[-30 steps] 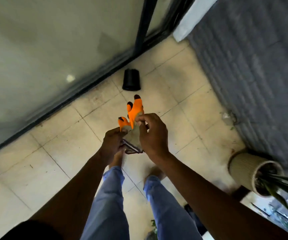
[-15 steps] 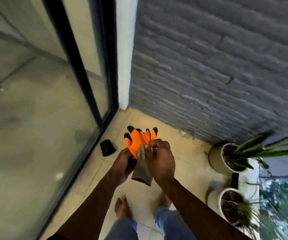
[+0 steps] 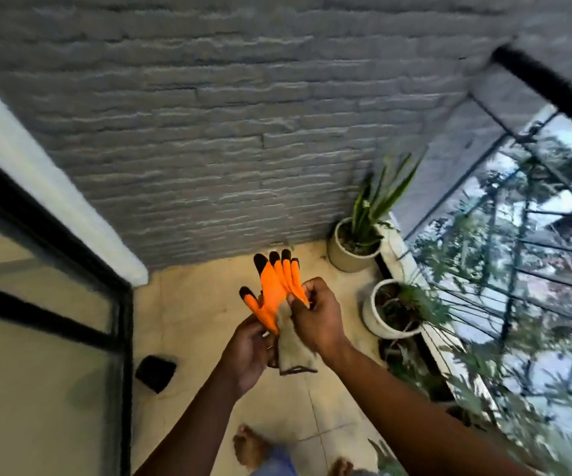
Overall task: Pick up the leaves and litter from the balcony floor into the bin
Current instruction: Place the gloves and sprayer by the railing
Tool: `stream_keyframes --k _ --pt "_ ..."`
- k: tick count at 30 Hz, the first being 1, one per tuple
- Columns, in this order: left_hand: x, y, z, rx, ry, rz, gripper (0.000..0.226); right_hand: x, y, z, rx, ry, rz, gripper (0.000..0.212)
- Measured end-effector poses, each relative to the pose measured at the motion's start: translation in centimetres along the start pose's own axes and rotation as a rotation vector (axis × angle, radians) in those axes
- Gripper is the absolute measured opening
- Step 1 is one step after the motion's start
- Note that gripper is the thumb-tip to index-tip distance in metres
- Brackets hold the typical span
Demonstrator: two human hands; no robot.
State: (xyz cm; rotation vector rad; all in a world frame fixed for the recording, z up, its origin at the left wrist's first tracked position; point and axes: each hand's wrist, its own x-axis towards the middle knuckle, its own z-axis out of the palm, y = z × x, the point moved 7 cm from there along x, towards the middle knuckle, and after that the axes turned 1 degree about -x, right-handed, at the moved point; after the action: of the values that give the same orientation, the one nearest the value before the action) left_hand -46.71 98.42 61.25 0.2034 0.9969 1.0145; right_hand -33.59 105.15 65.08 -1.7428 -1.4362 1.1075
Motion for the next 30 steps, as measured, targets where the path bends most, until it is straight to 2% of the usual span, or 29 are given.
stream_keyframes --k 6,9,11,13,15,19,21,24,26,29,30 --pt "1.3 -4.1 7.4 0.027 -0.143 -0.089 0.039 -2.4 4.3 -9.7 0.185 0.314 0.166 0.023" --pt "1.4 -6.8 10.7 -0.005 -0.182 -0.149 0.04 -4.1 5.8 -14.0 0.292 0.335 0.203 0.033" --pt "0.7 -8.6 13.5 0.046 -0.24 -0.165 0.057 -5.4 6.9 -16.7 0.347 0.317 0.213 0.038" --pt "-0.3 -10.6 16.7 0.154 -0.276 -0.164 0.067 -6.8 8.1 -19.3 0.394 0.331 0.212 0.034" --pt "-1.4 -12.4 19.8 0.269 -0.276 -0.14 0.059 -8.2 9.0 -21.5 0.475 0.371 0.222 0.021" --pt "-2.2 -15.8 23.9 0.41 -0.246 -0.015 0.036 -10.9 11.4 -26.1 0.597 0.516 0.264 0.032" --pt "-2.8 -17.6 25.3 0.423 -0.237 -0.019 0.034 -12.5 13.3 -28.3 0.644 0.565 0.336 0.027" --pt "-3.4 -19.9 26.6 0.416 -0.247 -0.046 0.032 -14.9 15.7 -30.5 0.796 0.634 0.462 0.008" --pt "-4.1 -21.3 27.7 0.443 -0.281 -0.084 0.033 -16.9 16.7 -31.6 0.867 0.748 0.495 0.005" --pt "-5.0 -23.2 29.1 0.481 -0.353 -0.147 0.032 -19.9 18.0 -32.4 0.838 0.894 0.531 0.013" --pt "-5.4 -23.7 29.4 0.48 -0.383 -0.171 0.034 -20.9 18.6 -32.4 0.819 0.917 0.573 0.023"
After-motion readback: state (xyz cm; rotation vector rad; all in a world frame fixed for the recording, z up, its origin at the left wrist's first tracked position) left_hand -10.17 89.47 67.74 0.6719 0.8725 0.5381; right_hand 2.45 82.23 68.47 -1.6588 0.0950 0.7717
